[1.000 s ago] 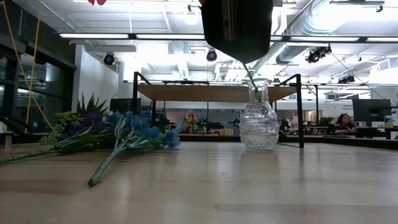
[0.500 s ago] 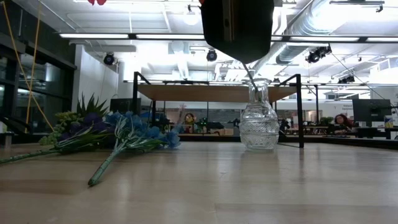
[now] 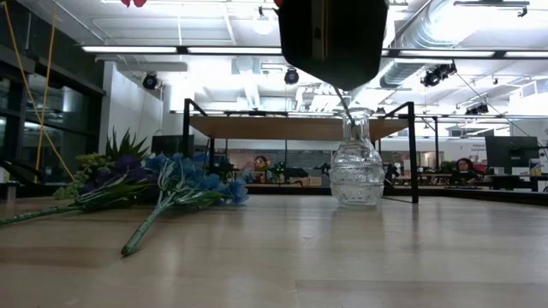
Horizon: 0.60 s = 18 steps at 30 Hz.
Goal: Pick and place flowers into a vace then onto a shelf
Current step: Move the bottom transparent vase to the bottom center of the table
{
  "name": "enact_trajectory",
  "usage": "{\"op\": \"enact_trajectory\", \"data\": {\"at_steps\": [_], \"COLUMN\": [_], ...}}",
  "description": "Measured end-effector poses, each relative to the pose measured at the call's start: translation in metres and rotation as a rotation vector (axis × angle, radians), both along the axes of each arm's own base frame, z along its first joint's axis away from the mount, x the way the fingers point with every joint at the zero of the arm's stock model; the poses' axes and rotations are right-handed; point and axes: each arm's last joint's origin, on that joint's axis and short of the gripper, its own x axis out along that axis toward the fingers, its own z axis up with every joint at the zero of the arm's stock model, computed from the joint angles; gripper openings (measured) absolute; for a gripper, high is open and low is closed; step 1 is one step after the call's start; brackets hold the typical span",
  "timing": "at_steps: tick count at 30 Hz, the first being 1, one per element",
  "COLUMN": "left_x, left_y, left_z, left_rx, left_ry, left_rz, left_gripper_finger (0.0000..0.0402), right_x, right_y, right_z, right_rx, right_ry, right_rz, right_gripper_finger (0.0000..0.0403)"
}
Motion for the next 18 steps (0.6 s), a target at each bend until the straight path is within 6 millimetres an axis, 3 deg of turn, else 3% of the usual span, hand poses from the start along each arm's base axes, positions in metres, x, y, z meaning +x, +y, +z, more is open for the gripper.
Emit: {"op": "enact_trajectory", "data": {"at_steps": [9,18], "left_x": [0.0016,0.0014], "left_y": [-0.0033,0.0004], "left_z": [-0.0027,-0.0058], "left_rx": [-0.013,0.056], "left_ry": [-0.014,-0.031], "left_rz": [0.0,0.02], "left_gripper_finger": [0.0228,0.0215], "right_x": [-0.0009,-0.0011], "right_y": [0.0005,0.0004], "right_z": [-0.0013,-0.0021], "right_rx": [-0.006,-0.025], "right_ry": [0.015,0.015], "right_rz": [0.029,0.039], "right_gripper_finger": [0.0114,0.0114]}}
